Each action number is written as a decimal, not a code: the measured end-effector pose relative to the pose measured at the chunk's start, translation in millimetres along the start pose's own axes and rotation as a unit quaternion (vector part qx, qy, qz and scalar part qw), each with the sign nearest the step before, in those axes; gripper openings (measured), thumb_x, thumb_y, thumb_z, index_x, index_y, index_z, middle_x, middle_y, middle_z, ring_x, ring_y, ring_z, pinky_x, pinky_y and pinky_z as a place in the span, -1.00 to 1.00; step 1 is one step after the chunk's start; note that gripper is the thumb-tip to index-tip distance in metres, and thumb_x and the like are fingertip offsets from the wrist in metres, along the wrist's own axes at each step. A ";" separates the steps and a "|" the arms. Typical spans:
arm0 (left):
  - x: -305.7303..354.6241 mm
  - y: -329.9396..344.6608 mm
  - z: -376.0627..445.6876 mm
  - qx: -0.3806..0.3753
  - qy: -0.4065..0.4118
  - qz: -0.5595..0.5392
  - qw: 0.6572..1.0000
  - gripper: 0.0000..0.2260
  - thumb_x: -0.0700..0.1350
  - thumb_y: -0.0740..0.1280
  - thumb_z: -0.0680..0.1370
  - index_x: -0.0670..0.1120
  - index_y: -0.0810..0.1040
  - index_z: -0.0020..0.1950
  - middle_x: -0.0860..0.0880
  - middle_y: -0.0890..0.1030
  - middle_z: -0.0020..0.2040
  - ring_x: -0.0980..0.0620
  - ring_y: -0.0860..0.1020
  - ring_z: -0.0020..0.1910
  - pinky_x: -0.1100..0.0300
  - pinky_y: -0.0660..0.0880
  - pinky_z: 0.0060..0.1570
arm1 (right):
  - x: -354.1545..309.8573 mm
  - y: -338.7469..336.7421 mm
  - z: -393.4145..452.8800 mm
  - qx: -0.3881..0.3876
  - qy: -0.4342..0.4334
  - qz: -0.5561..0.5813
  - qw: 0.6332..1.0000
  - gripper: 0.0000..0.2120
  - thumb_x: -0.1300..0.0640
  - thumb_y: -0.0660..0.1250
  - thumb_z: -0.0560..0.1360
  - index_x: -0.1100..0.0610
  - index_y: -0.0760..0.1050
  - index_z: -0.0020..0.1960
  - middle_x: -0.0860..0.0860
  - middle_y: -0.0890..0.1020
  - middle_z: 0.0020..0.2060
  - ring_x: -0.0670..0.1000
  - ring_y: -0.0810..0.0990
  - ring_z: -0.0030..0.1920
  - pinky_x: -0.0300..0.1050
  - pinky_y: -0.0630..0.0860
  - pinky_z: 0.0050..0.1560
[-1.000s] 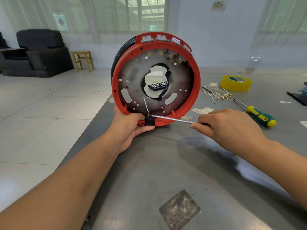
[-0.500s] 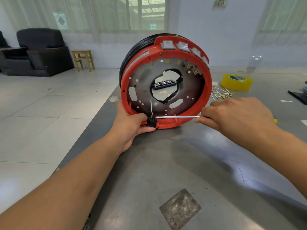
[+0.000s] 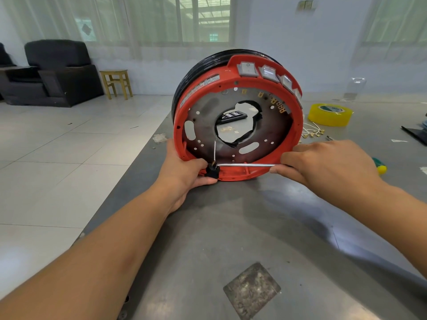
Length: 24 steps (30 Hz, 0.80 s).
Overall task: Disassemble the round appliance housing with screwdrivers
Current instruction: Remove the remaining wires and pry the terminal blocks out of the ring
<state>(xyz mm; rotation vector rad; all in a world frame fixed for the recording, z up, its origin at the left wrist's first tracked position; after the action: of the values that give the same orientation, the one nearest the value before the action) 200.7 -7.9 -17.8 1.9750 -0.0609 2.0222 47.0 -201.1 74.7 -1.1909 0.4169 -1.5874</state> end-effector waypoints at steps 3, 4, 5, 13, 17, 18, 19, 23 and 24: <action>-0.7 -0.1 0.7 -0.010 -0.003 0.000 1.000 -0.41 -0.49 0.34 0.53 -0.01 0.39 0.44 -0.23 0.61 0.30 -0.23 0.75 0.01 -0.14 0.72 -0.16 | -0.2 1.5 -0.1 0.000 0.003 0.000 1.000 -0.34 -0.39 -0.29 0.57 -0.16 0.54 0.00 -0.15 0.61 -0.17 0.00 0.63 -0.21 -0.16 0.21 -0.44; -0.8 0.2 0.7 -0.014 -0.004 -0.001 1.000 -0.41 -0.49 0.33 0.53 -0.02 0.39 0.46 -0.23 0.62 0.30 -0.23 0.76 0.01 -0.14 0.72 -0.16 | 0.0 1.8 -0.1 -0.001 0.005 0.000 1.000 -0.34 -0.39 -0.30 0.57 -0.15 0.53 -0.01 -0.15 0.60 -0.17 0.00 0.63 -0.21 -0.16 0.21 -0.44; -0.8 0.2 0.6 -0.018 -0.005 -0.003 1.000 -0.41 -0.49 0.33 0.53 -0.02 0.39 0.46 -0.23 0.62 0.29 -0.22 0.76 0.00 -0.14 0.72 -0.16 | 0.2 2.0 -0.1 -0.003 0.009 0.003 1.000 -0.34 -0.39 -0.30 0.57 -0.14 0.53 -0.03 -0.15 0.59 -0.19 0.00 0.63 -0.22 -0.16 0.22 -0.44; -3.5 -2.0 1.9 -0.004 -0.021 -0.016 1.000 -0.45 -0.50 0.32 0.54 -0.11 0.42 0.46 -0.24 0.66 0.26 -0.24 0.76 0.00 -0.09 0.72 -0.19 | 1.9 5.6 1.8 -0.018 0.028 0.021 0.999 -0.40 -0.38 -0.28 0.56 -0.14 0.46 -0.09 -0.13 0.49 -0.28 -0.02 0.50 -0.29 -0.18 0.15 -0.47; -3.5 -1.4 1.1 -0.007 -0.028 -0.018 0.999 -0.46 -0.49 0.32 0.55 -0.12 0.41 0.47 -0.24 0.65 0.26 -0.22 0.76 -0.03 -0.06 0.72 -0.20 | 1.3 10.1 1.3 -0.026 0.034 0.035 0.998 -0.43 -0.39 -0.27 0.55 -0.14 0.43 -0.10 -0.12 0.53 -0.25 0.00 0.53 -0.26 -0.15 0.24 -0.44; -3.8 -0.8 0.9 -0.010 -0.031 -0.017 0.999 -0.46 -0.49 0.32 0.55 -0.12 0.41 0.48 -0.24 0.65 0.26 -0.22 0.76 -0.03 -0.07 0.72 -0.19 | 1.1 11.1 1.2 -0.028 0.036 0.039 0.998 -0.41 -0.39 -0.26 0.55 -0.14 0.46 -0.08 -0.12 0.55 -0.24 0.00 0.55 -0.24 -0.15 0.25 -0.44; -3.8 -0.5 0.7 -0.012 -0.032 -0.015 0.999 -0.46 -0.49 0.33 0.55 -0.11 0.41 0.48 -0.24 0.64 0.27 -0.22 0.76 -0.03 -0.07 0.72 -0.18 | 0.6 11.9 1.5 -0.029 0.038 0.042 0.998 -0.40 -0.39 -0.26 0.56 -0.14 0.49 -0.07 -0.13 0.55 -0.23 0.00 0.55 -0.25 -0.15 0.24 -0.45; -2.9 1.1 0.7 -0.019 -0.028 -0.011 0.999 -0.48 -0.50 0.33 0.54 -0.12 0.43 0.43 -0.26 0.63 0.26 -0.23 0.76 -0.04 -0.12 0.72 -0.18 | -0.1 12.8 1.4 -0.032 0.043 0.038 0.998 -0.37 -0.40 -0.27 0.54 -0.15 0.51 -0.07 -0.13 0.53 -0.27 -0.02 0.41 -0.32 -0.16 0.13 -0.49; -2.8 1.5 0.7 -0.021 -0.026 -0.011 0.999 -0.47 -0.50 0.33 0.53 -0.10 0.43 0.43 -0.26 0.64 0.26 -0.23 0.76 -0.04 -0.11 0.72 -0.18 | -0.1 13.2 1.2 -0.029 0.044 0.036 0.998 -0.37 -0.40 -0.27 0.54 -0.15 0.51 -0.07 -0.13 0.55 -0.25 -0.01 0.42 -0.32 -0.17 0.11 -0.49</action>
<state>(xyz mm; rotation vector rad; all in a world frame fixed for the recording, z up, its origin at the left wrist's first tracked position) 201.1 -10.0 -20.2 1.9940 -0.0906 1.9395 54.9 -205.6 65.2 -1.1398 0.5597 -1.5783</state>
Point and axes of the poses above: each hand's wrist, its own z-axis towards the middle knuckle, its own y-axis out of the palm, x = y × z, the point moved 9 cm from there along z, towards the middle knuckle
